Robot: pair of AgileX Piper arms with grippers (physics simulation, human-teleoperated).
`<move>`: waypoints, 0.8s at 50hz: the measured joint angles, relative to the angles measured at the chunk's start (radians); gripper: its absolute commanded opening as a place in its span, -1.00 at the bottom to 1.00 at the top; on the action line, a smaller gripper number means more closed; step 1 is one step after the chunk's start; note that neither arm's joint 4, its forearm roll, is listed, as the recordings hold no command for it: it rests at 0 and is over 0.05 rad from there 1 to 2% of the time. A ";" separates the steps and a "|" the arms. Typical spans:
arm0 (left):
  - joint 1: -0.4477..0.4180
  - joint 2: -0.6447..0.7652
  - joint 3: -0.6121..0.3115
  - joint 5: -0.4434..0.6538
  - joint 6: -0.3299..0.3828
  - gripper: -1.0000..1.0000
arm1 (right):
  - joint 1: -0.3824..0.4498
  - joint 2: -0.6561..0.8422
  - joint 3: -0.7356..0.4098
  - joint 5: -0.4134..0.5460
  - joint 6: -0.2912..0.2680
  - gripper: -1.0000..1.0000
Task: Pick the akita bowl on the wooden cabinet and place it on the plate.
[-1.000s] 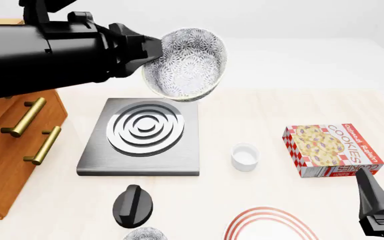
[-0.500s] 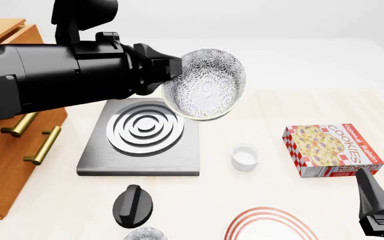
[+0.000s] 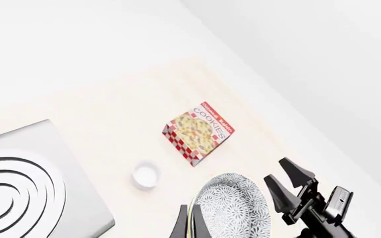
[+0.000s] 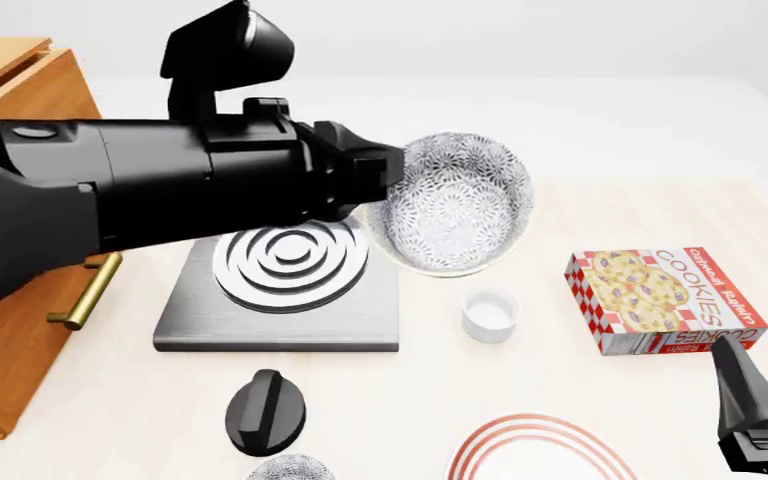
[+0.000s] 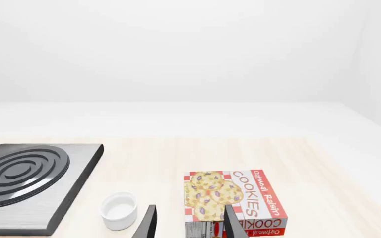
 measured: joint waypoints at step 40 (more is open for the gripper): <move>-0.101 0.095 0.083 -0.090 -0.070 -1.00 | 0.000 0.000 0.000 0.000 0.000 1.00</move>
